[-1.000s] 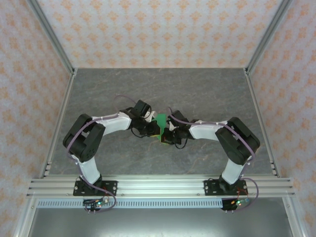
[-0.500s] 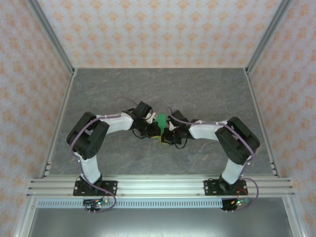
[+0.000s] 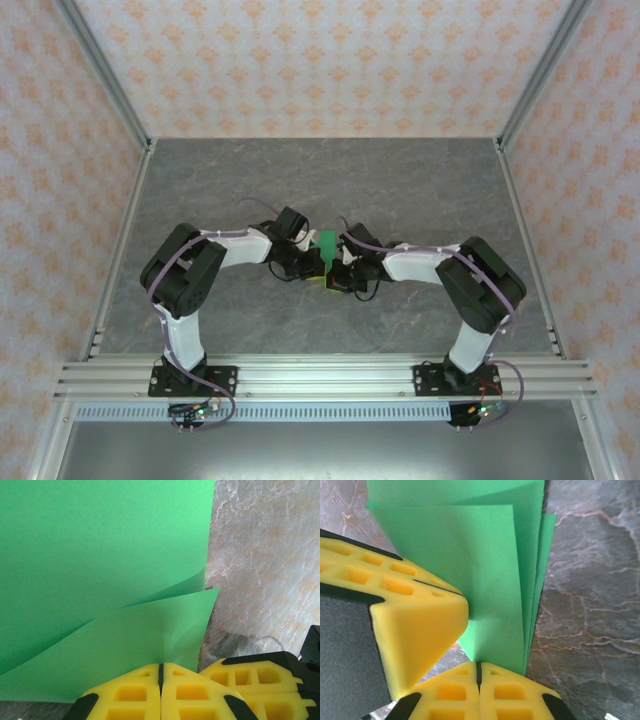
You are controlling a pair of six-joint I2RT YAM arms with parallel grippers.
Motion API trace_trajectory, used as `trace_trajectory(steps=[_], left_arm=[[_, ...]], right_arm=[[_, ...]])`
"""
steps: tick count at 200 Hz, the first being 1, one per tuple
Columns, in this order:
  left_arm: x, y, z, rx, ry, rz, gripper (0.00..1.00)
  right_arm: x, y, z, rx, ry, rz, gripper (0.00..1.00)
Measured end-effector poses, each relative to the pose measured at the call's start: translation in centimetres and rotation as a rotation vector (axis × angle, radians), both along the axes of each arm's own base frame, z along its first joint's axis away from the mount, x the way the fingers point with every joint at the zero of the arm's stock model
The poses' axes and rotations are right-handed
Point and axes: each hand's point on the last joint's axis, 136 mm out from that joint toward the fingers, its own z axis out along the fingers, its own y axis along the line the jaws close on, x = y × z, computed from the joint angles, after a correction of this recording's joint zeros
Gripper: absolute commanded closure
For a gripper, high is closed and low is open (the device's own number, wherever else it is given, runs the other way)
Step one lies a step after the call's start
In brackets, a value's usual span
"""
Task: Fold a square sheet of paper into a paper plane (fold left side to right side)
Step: Third fold the triangle at the center of the table.
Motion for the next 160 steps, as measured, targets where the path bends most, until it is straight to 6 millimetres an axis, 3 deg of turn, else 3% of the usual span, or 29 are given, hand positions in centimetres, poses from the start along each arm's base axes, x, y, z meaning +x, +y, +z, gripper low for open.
trace_trajectory(steps=[62,160], left_arm=[[0.7,1.3,0.0,-0.035,-0.024,-0.018,0.95],[6.3,8.1,0.3,0.056,-0.122,0.108,0.93]], right_arm=[[0.1,0.0,0.0,-0.002,-0.011,0.007,1.0],[0.1,0.0,0.0,-0.002,-0.013,0.01,1.0]])
